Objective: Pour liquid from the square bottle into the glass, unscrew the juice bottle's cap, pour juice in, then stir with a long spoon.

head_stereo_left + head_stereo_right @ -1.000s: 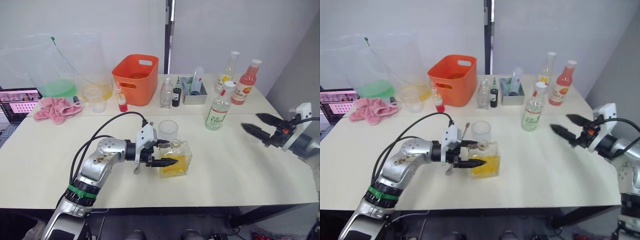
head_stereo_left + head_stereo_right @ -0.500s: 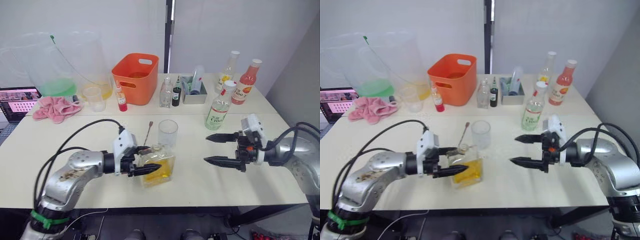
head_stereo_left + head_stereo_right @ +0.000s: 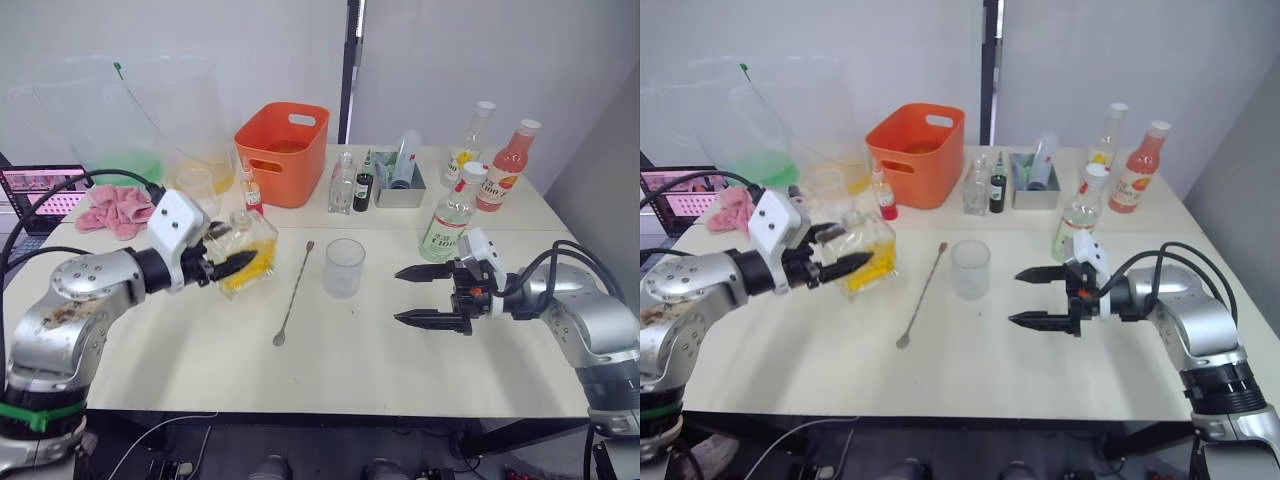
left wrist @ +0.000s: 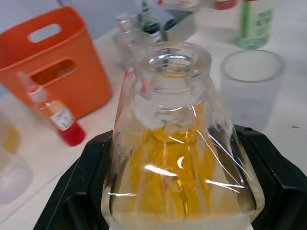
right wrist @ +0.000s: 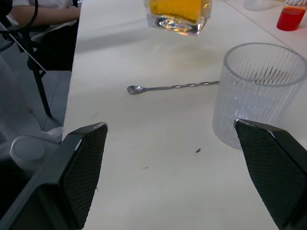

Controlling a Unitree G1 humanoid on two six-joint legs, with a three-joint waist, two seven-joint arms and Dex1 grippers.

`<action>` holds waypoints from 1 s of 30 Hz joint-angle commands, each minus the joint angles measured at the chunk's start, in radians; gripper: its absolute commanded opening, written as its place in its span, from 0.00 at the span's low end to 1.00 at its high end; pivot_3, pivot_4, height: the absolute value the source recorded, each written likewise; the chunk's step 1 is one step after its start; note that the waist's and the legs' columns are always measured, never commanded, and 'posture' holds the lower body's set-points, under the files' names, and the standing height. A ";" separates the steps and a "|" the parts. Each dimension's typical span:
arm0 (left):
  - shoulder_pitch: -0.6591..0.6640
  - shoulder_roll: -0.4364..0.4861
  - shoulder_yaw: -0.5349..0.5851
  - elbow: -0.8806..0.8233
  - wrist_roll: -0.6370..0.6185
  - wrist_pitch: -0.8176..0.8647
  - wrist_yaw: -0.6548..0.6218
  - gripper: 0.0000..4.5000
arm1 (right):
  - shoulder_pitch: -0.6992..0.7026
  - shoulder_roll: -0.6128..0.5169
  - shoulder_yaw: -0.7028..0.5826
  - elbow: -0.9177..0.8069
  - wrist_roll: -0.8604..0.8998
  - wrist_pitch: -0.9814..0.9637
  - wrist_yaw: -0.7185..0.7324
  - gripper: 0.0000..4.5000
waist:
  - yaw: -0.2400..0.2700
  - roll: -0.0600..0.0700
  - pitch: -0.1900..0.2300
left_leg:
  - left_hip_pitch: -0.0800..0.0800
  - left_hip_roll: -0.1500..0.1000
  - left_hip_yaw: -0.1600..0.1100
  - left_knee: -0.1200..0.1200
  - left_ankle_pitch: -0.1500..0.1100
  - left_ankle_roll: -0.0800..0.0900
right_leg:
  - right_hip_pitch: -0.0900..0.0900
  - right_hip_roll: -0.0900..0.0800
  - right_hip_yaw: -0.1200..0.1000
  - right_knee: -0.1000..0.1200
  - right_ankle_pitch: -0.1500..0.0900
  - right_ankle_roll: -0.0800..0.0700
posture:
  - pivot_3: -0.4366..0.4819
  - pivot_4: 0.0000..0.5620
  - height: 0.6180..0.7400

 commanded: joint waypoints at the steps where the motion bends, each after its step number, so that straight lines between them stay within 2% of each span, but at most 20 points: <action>1: -0.144 -0.048 -0.093 0.104 0.124 -0.142 0.058 0.62 | 0.016 -0.008 -0.024 -0.043 -0.014 -0.020 -0.013 0.99 | 0.006 -0.002 0.001 | -0.001 0.000 0.000 0.000 0.000 0.000 | 0.000 0.000 0.000 0.000 0.000 0.000 | 0.48 0.27 1.00; 5: -0.278 -0.118 -0.209 0.285 0.244 -0.254 0.072 0.62 | 0.053 -0.006 -0.058 -0.089 -0.012 -0.013 -0.059 0.99 | 0.010 -0.005 0.003 | -0.004 -0.001 0.000 0.000 0.000 0.000 | -0.003 -0.001 -0.001 0.000 0.001 0.001 | 0.48 0.27 1.00; 8: -0.346 -0.165 -0.253 0.405 0.303 -0.345 0.074 0.62 | 0.096 -0.012 -0.077 -0.143 -0.008 -0.001 -0.097 0.99 | 0.005 -0.005 0.003 | -0.015 -0.002 0.000 0.003 0.001 -0.001 | -0.017 -0.002 0.000 0.006 0.003 0.000 | 0.48 0.27 1.00; 15: -0.431 -0.250 -0.348 0.592 0.419 -0.498 0.068 0.62 | 0.165 -0.035 -0.148 -0.220 0.006 0.027 -0.160 0.99 | -0.006 -0.006 0.003 | -0.018 -0.002 0.000 0.003 0.003 -0.004 | -0.020 -0.002 0.000 0.007 0.004 0.000 | 0.48 0.27 1.00; 20: -0.434 -0.289 -0.368 0.630 0.483 -0.594 0.090 0.62 | 0.197 -0.043 -0.164 -0.253 -0.003 0.034 -0.196 0.99 | -0.005 -0.006 0.003 | -0.018 -0.002 0.000 0.003 0.003 -0.004 | -0.020 -0.002 0.000 0.007 0.004 0.000 | 0.48 0.27 1.00; 24: -0.448 -0.292 -0.390 0.654 0.582 -0.697 0.154 0.62 | 0.213 -0.044 -0.177 -0.288 0.014 0.061 -0.227 0.99 | -0.004 -0.006 0.003 | -0.018 -0.003 0.000 0.004 0.003 -0.004 | -0.020 -0.002 0.000 0.007 0.004 0.000 | 0.48 0.27 1.00; 30: -0.457 -0.305 -0.397 0.662 0.655 -0.775 0.205 0.62 | 0.229 -0.050 -0.191 -0.319 0.013 0.076 -0.255 0.99 | -0.003 -0.006 0.003 | -0.018 -0.003 0.000 0.004 0.003 -0.004 | -0.020 -0.002 0.000 0.008 0.004 0.000 | 0.48 0.27 1.00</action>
